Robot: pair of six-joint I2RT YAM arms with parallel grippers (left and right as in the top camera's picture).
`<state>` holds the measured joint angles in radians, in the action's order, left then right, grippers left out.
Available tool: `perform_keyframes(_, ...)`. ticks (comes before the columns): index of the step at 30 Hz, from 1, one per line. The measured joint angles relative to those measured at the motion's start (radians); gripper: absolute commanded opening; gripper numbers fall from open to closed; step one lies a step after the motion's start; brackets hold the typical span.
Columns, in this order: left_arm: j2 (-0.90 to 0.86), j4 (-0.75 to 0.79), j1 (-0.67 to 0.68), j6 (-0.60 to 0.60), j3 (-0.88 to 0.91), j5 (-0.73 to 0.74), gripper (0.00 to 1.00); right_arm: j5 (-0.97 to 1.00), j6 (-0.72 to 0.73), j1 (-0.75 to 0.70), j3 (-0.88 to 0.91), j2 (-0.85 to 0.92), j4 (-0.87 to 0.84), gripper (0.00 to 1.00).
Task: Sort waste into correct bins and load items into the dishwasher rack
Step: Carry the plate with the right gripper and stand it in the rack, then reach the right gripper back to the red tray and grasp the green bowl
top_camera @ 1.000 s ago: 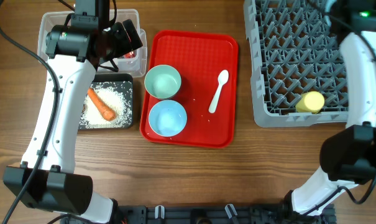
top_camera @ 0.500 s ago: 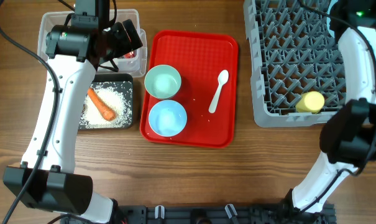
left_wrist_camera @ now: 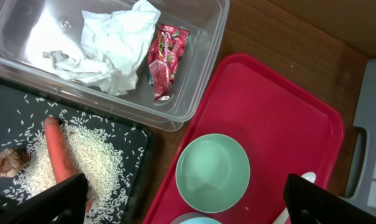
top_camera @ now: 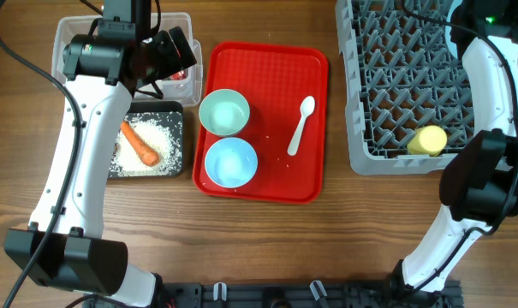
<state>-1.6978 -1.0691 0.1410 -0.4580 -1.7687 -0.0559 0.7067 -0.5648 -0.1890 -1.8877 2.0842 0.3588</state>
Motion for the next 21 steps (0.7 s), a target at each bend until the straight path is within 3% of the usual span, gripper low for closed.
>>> perform_keyframes(4,0.0,0.0,0.0,0.0,0.0,0.0,1.0,-0.031,0.026,0.0,0.0,0.001,0.03,0.11)
perform_keyframes(5,0.0,0.0,0.0,0.0,0.0,0.0,1.0,-0.039,0.032,0.0,0.0,0.001,0.039,0.21)
perform_keyframes(6,0.0,0.0,0.0,0.0,0.0,0.0,1.0,-0.051,0.039,0.0,0.0,0.001,0.048,0.39)
perform_keyframes(10,0.0,0.0,0.0,0.0,0.0,0.0,1.0,-0.102,0.079,0.0,0.0,0.005,0.061,0.7)
perform_keyframes(11,0.0,0.0,0.0,0.0,0.0,0.0,1.0,-0.117,0.098,0.0,0.0,0.005,0.066,0.81)
perform_keyframes(12,0.0,0.0,0.0,0.0,0.0,0.0,1.0,-0.136,0.105,0.0,0.0,0.005,0.071,1.0)
perform_keyframes(21,0.0,0.0,0.0,0.0,0.0,0.0,1.0,-0.216,0.322,0.034,0.0,-0.009,0.059,1.0)
